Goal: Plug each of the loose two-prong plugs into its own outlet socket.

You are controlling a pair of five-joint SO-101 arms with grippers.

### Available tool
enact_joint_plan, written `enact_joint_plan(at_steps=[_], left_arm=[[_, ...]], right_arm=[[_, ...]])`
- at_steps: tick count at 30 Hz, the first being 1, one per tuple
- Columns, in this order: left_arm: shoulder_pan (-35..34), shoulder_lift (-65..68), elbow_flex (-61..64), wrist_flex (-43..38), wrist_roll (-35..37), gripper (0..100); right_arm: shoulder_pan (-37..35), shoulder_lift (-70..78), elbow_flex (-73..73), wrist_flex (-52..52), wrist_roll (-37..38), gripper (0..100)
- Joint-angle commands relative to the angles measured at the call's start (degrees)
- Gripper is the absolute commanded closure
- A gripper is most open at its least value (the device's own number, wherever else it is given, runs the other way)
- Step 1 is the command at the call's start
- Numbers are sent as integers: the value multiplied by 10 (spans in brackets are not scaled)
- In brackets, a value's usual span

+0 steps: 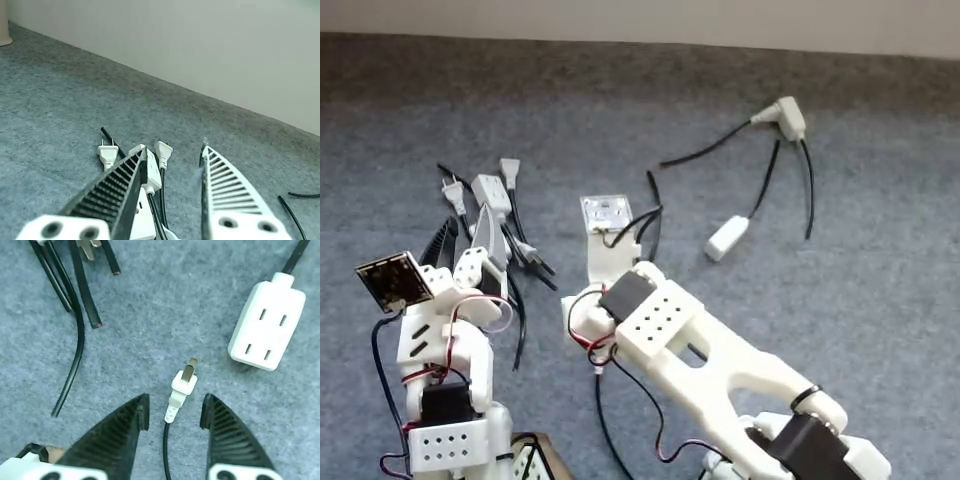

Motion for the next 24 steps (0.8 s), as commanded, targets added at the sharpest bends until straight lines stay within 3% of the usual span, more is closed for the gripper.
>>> enact_joint_plan(at_steps=[1,9,24], left_arm=[[-5,-1,9,3,2,811],[-5,-1,9,3,2,812],[-4,-1,9,2,3,812]], right_arm=[[1,45,-1,-18,-28,827],[-10,106,-5,-27,-65,826],[-37,135,3,-70,-69,829]])
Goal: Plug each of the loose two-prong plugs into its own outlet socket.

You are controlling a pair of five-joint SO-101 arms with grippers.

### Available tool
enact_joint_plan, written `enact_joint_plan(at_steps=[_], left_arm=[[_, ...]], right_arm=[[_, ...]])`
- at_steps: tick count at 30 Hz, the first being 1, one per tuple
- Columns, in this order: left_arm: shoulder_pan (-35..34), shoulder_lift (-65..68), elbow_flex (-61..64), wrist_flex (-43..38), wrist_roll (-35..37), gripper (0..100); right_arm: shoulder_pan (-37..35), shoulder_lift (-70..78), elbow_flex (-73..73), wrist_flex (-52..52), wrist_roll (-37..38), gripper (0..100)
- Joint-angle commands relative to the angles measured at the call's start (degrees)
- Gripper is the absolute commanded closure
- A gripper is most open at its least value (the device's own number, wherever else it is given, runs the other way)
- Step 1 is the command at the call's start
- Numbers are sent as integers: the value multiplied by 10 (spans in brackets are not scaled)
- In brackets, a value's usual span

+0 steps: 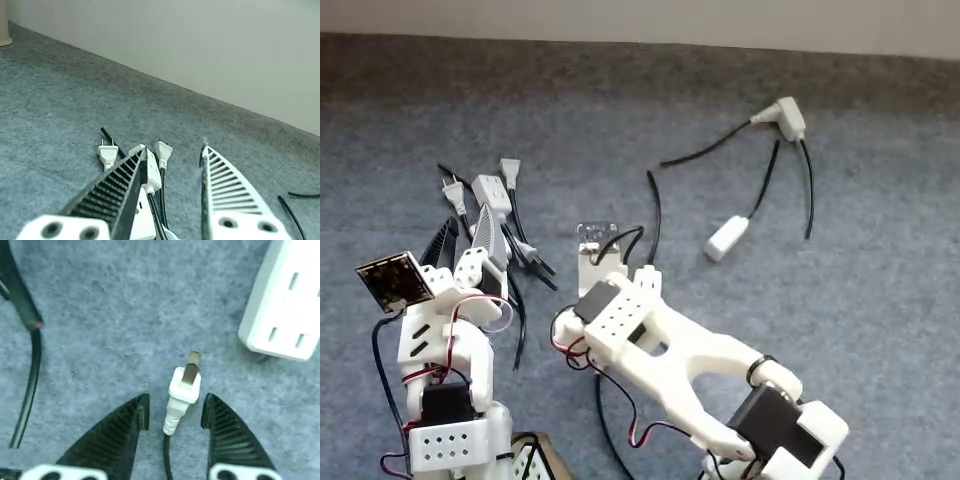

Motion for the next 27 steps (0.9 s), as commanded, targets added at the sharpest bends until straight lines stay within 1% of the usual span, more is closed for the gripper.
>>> enact_joint_plan(at_steps=[1,5,10,15,22,24,25,27], left_arm=[[-4,-1,9,3,3,812],[-4,-1,9,3,3,812],[-4,-1,9,3,3,812],[-4,-1,9,3,3,812],[-2,-1,9,3,3,812],[9,-1,9,4,3,812],[13,-1,9,4,3,812],[15,-1,9,4,3,812]], right_arm=[[-2,17,-3,-10,-7,829],[21,59,-5,-10,-7,829],[37,63,-7,-10,-7,830],[38,64,-22,-8,-4,926],[37,65,-22,-7,-4,929],[38,64,-23,-7,-3,929],[37,63,-23,-7,5,929],[35,62,-30,-7,54,929]])
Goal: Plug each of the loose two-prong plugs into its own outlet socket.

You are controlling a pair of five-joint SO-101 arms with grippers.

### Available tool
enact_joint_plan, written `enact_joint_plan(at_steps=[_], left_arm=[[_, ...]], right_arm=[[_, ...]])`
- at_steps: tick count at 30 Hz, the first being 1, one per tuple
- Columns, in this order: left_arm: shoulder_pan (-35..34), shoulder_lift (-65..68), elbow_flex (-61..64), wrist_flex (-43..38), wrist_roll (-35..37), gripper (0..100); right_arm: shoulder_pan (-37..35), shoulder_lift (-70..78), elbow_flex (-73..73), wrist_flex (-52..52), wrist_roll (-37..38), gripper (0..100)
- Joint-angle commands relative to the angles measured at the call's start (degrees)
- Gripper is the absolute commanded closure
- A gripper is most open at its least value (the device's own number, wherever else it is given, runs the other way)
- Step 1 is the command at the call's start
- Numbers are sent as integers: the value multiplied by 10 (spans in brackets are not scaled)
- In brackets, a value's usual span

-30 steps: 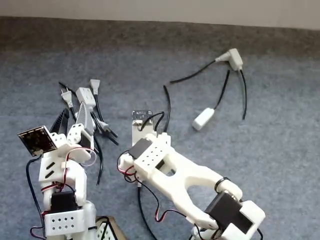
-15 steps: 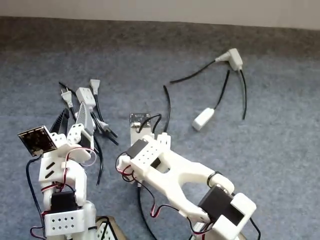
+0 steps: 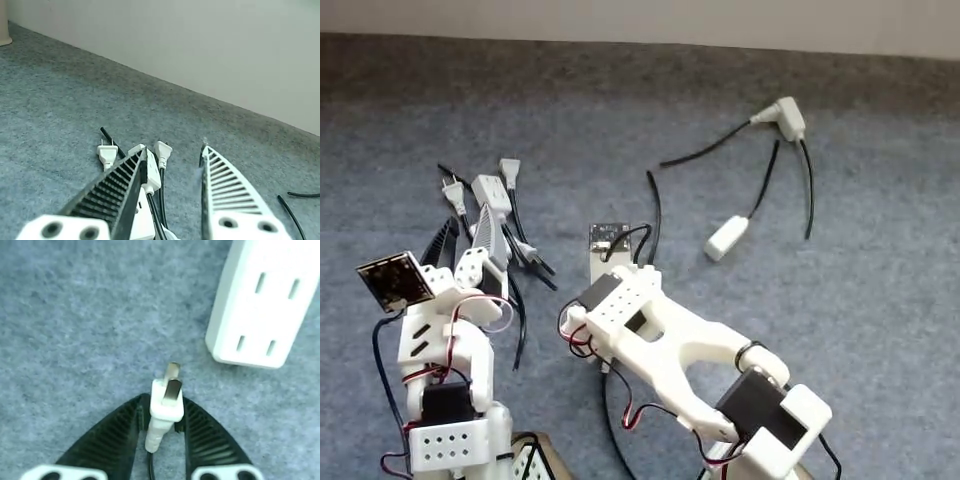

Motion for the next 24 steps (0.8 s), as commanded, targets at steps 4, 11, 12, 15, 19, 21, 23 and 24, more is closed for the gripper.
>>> enact_joint_plan(at_steps=[4,11,12,15,19,21,23,24], left_arm=[[13,-1,9,4,3,812],[13,-1,9,4,3,812],[13,-1,9,4,3,812],[13,-1,9,4,3,812],[25,-1,9,4,3,812],[43,-1,9,4,3,812],[62,-1,9,2,2,812],[72,-1,9,1,2,812]], right_arm=[[0,0,-57,31,191,929],[29,0,-220,208,462,929],[37,0,-251,237,487,929],[66,0,-360,338,529,929],[97,-2,-504,439,576,929],[109,-22,-557,441,579,929],[116,-55,-567,438,578,930],[116,-72,-570,438,579,930]])
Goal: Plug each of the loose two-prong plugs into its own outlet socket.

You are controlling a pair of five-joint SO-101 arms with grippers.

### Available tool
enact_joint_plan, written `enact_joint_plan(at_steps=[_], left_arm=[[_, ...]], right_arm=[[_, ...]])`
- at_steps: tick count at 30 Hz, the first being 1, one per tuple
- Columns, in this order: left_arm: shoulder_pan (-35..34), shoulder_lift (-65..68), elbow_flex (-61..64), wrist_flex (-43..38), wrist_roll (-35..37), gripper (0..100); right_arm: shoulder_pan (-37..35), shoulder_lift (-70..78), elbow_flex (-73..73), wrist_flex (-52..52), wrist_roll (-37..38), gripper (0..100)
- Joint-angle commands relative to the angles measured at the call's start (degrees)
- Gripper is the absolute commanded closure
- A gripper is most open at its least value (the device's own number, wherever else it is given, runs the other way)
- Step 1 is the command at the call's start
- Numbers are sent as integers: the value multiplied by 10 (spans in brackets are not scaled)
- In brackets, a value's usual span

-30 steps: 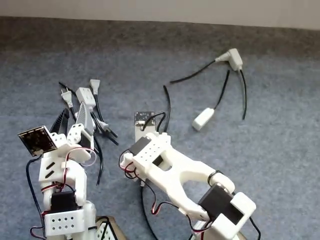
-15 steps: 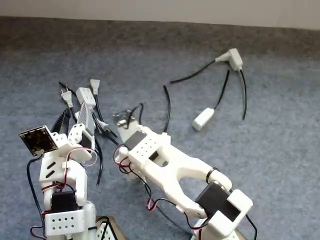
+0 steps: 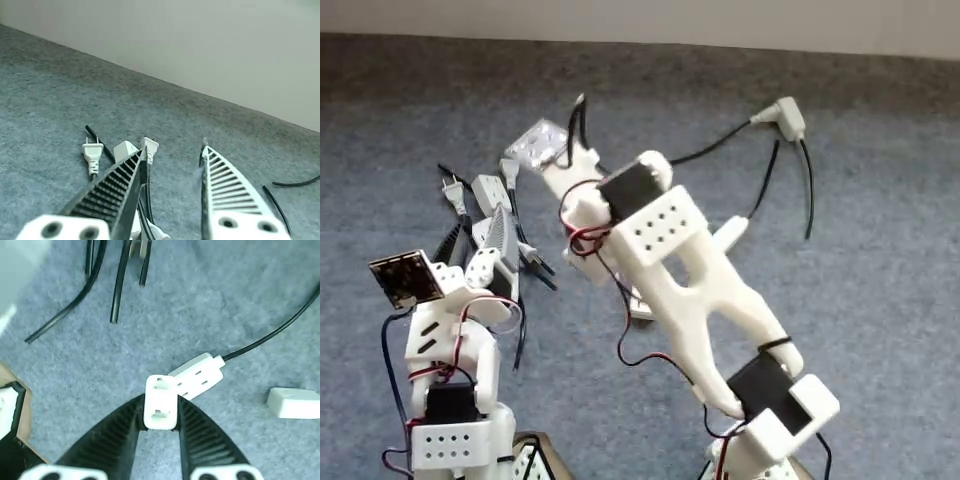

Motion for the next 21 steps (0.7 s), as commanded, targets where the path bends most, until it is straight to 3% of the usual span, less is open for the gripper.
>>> enact_joint_plan(at_steps=[1,8,17,21], left_arm=[[39,-1,9,0,3,812],[94,-1,9,-1,2,812],[107,-1,9,1,1,812],[107,-1,9,4,0,812]], right_arm=[[14,-78,-50,22,10,930],[19,-171,-1,23,20,989],[24,-282,146,21,178,991],[94,-357,265,23,272,991]])
